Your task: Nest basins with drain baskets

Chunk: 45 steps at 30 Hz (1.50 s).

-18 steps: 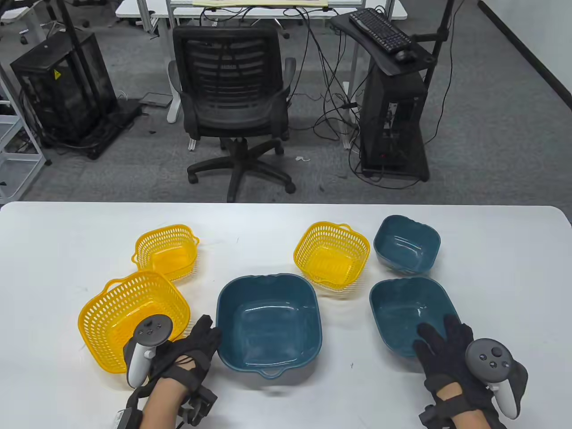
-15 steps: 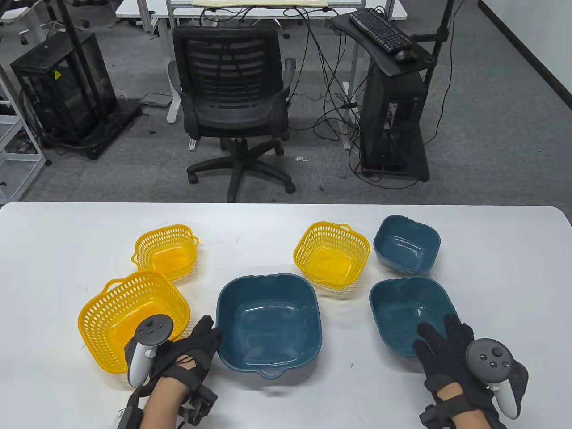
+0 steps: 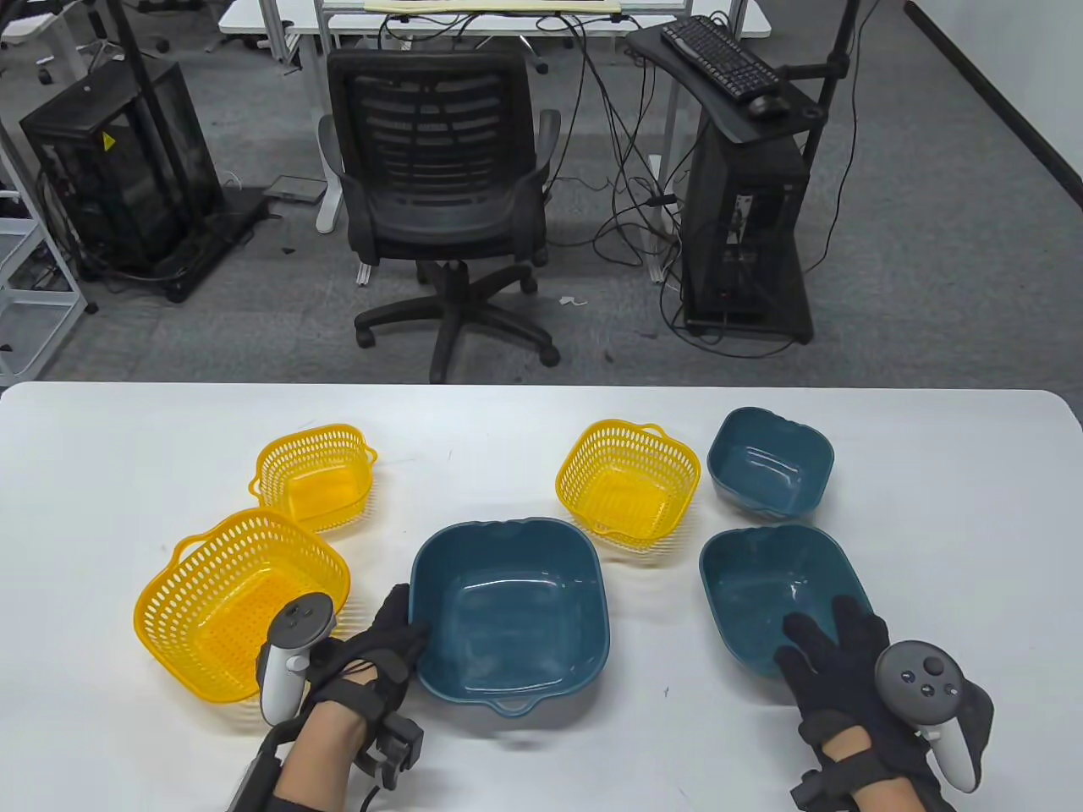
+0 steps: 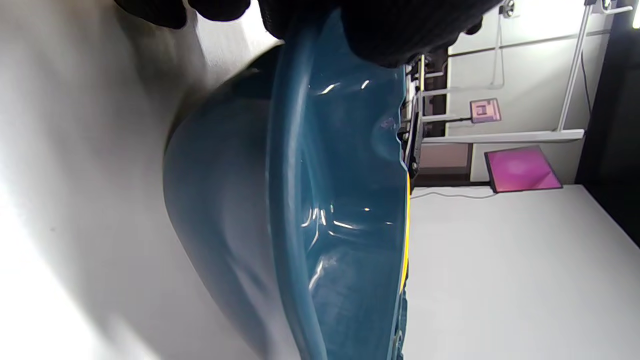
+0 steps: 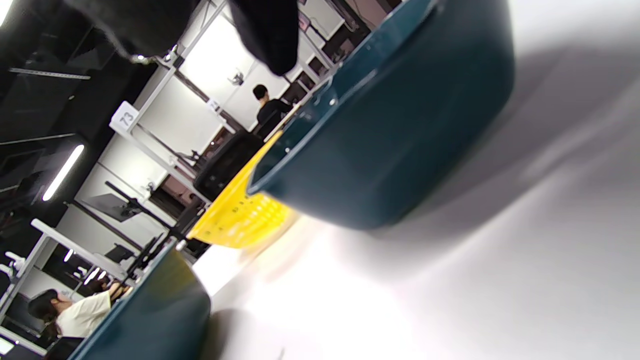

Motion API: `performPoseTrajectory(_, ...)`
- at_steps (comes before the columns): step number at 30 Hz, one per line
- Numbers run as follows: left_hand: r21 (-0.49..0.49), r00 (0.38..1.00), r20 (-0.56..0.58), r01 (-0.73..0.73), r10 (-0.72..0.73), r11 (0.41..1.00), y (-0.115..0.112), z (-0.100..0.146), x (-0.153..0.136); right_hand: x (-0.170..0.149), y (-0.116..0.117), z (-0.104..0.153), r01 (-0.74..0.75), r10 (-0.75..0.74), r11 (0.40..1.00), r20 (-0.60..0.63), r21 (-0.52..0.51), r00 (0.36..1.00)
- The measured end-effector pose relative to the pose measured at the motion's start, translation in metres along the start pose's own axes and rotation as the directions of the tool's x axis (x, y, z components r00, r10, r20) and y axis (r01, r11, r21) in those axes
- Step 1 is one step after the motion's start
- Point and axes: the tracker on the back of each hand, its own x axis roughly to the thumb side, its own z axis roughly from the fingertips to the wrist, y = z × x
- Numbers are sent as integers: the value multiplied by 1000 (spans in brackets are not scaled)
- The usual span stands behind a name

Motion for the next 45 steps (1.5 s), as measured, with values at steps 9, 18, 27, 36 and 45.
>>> performPoseTrajectory(9, 93, 985, 44, 163, -167, 982, -13, 12, 20, 2, 5, 0, 7, -7, 1000, 11, 27, 1000)
performPoseTrajectory(18, 86, 946, 178, 261, -272, 962, -52, 53, 60, 1, 2, 1, 28, -28, 999, 14, 18, 1000)
performPoseTrajectory(27, 0, 938, 171, 305, -301, 952, -101, 40, 44, 1, 0, 2, 45, -45, 999, 12, 10, 999)
performPoseTrajectory(36, 18, 961, 119, 250, -251, 968, -108, 21, 17, 1, -1, 2, 49, -49, 999, 8, 9, 999)
performPoseTrajectory(45, -40, 956, 113, 276, -270, 960, -110, 18, 14, 1, -1, 3, 53, -53, 999, 2, 13, 999)
